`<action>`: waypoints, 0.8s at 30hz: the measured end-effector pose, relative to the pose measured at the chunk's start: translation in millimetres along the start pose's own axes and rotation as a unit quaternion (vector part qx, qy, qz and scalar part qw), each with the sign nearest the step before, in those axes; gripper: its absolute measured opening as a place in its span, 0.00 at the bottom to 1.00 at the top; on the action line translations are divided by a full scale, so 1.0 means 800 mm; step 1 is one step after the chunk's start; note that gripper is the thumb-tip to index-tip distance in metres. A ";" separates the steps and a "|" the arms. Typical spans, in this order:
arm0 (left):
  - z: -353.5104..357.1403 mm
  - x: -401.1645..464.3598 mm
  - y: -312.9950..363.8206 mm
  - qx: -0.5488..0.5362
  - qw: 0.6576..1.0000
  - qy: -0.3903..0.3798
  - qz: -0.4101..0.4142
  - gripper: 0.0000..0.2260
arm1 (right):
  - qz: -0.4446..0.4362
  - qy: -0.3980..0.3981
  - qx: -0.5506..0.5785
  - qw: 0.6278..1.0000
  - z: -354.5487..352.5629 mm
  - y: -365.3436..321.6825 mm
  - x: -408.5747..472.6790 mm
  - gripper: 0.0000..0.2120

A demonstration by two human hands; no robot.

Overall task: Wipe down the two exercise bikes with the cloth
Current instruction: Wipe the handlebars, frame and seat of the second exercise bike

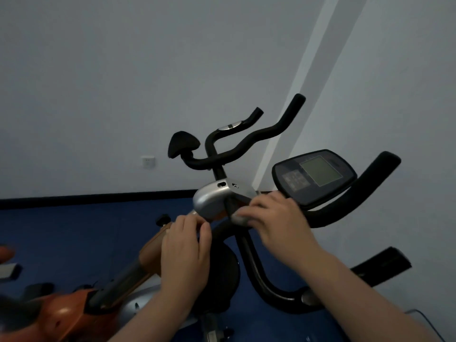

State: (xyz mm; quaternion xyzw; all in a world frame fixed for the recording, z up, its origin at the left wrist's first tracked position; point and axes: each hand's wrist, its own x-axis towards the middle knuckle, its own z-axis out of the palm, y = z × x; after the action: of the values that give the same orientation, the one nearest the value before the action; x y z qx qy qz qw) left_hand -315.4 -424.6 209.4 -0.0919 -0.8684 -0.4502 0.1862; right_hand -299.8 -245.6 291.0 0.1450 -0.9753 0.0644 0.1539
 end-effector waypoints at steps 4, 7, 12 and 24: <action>-0.001 -0.003 0.000 -0.004 1.000 0.007 -0.012 0.07 | 0.001 0.050 0.002 0.999 -0.012 0.013 0.011 0.10; -0.001 -0.005 0.002 -0.004 1.000 0.006 0.001 0.08 | -0.108 -0.027 -0.004 0.994 0.012 -0.024 0.020 0.10; 0.001 -0.003 -0.004 -0.053 0.998 -0.012 -0.027 0.09 | -0.105 -0.011 -0.041 0.994 0.004 0.004 0.004 0.14; -0.001 -0.003 -0.014 -0.107 0.994 -0.029 -0.020 0.06 | -0.057 -0.005 -0.045 0.997 0.010 -0.011 -0.008 0.17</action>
State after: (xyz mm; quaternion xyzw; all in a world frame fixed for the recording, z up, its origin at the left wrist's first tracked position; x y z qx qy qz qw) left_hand -316.9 -431.8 200.5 -0.1069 -0.8222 -0.5410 0.1409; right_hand -293.5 -253.9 281.9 0.1933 -0.9681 0.0113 0.1587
